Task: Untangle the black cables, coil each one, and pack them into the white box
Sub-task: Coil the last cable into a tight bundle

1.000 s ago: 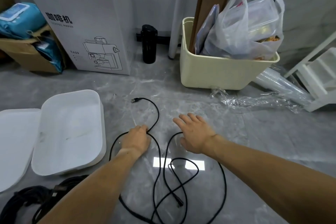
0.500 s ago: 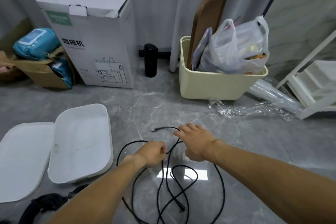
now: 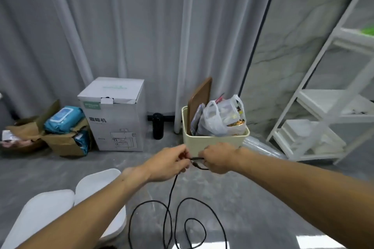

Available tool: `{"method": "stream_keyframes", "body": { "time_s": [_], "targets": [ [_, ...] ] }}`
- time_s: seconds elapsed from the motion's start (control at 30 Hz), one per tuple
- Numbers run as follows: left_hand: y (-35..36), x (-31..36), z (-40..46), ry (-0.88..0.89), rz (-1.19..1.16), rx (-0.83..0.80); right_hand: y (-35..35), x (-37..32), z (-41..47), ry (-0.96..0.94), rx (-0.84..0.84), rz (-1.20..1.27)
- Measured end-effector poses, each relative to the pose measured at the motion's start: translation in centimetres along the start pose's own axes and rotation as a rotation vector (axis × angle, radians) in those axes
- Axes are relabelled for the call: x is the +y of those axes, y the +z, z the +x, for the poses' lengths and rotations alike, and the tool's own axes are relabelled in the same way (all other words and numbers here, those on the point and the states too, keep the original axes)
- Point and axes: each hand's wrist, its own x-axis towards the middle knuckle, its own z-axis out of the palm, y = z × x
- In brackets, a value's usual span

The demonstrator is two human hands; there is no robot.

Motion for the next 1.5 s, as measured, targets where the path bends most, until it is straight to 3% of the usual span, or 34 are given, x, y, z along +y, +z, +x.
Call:
{"method": "stream_keyframes", "body": {
  "time_s": [0.23,0.43,0.73,0.97,1.27,1.5],
  "targets": [
    [-7.3,10.5,-6.1,0.118,0.187,0.225,-10.5,0.0,-10.2,0.077,0.203,-0.062],
    [-11.9,18.4,-12.1,0.235,0.250,0.470,-18.2,-3.5,-18.0,0.158,0.458,0.090],
    [-15.3,27.1,-19.4,0.398,0.273,0.568,-25.3,-6.1,-29.8,0.158,0.587,-0.088],
    [-17.6,33.8,-23.6,0.486,0.342,0.577,-29.0,-7.4,-37.2,0.192,0.610,-0.065],
    [-21.3,38.9,-28.6,0.513,0.357,0.683,-34.3,-7.4,-41.8,0.179,0.807,0.155],
    [-22.8,39.6,-32.6,0.539,0.300,0.773,-35.6,-8.2,-44.0,-0.044,0.968,0.785]
  ]
}}
